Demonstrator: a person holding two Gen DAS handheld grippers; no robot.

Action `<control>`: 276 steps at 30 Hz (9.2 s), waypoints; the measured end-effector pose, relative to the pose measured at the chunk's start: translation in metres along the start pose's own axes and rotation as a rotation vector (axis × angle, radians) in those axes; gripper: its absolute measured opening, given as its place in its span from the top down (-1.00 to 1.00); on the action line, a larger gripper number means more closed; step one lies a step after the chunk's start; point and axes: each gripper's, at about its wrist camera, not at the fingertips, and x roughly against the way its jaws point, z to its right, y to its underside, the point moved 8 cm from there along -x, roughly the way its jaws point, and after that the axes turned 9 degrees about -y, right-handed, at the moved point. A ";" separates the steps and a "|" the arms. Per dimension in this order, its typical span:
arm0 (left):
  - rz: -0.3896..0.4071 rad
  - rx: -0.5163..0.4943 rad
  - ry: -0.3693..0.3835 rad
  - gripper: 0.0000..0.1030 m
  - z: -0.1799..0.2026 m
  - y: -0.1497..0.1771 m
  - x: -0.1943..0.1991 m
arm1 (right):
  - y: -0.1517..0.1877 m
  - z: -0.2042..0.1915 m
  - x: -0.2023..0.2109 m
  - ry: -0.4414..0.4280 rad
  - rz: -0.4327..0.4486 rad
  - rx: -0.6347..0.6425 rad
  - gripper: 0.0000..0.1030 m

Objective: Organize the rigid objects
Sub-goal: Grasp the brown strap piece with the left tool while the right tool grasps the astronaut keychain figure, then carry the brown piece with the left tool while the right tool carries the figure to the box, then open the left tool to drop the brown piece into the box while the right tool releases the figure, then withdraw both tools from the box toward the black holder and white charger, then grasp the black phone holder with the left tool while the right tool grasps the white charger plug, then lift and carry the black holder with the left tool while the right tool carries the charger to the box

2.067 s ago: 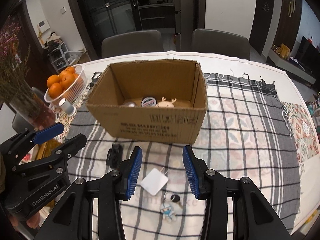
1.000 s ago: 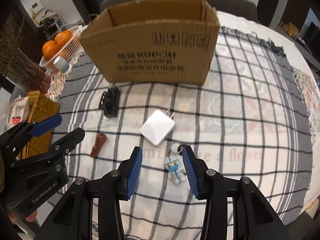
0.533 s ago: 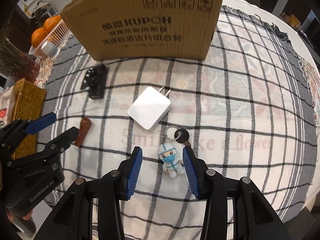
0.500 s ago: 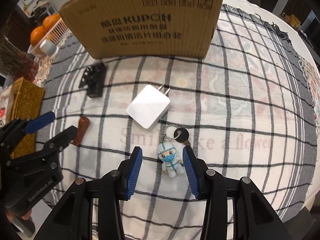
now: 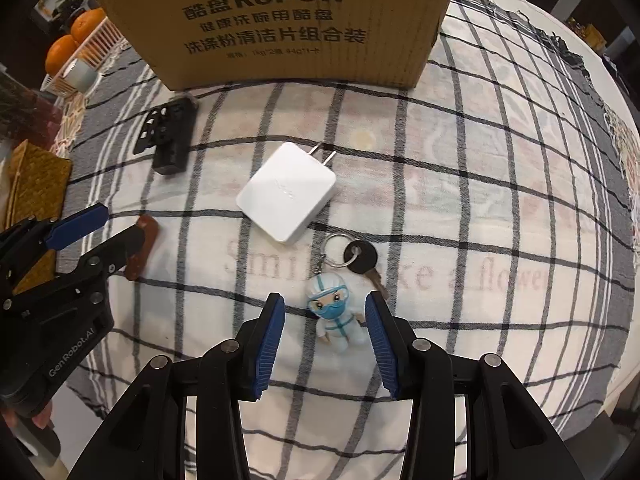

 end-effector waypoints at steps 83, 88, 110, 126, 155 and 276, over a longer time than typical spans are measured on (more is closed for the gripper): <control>0.324 0.116 0.161 0.75 -0.004 -0.045 0.108 | -0.035 -0.027 0.103 -0.136 0.402 0.040 0.45; 0.353 0.115 0.152 0.75 -0.008 -0.059 0.119 | -0.048 -0.030 0.117 -0.154 0.448 0.035 0.46; 0.477 0.113 0.126 0.75 -0.029 -0.126 0.160 | -0.105 -0.034 0.170 -0.145 0.587 0.088 0.46; 0.479 0.146 0.117 0.75 -0.044 -0.183 0.151 | -0.160 -0.034 0.181 -0.128 0.613 0.123 0.45; 0.279 0.133 0.108 0.65 -0.045 -0.200 0.064 | -0.202 -0.010 0.107 -0.109 0.450 0.053 0.36; 0.139 0.185 0.070 0.45 -0.012 -0.058 -0.027 | -0.053 -0.003 -0.034 -0.118 0.336 -0.286 0.02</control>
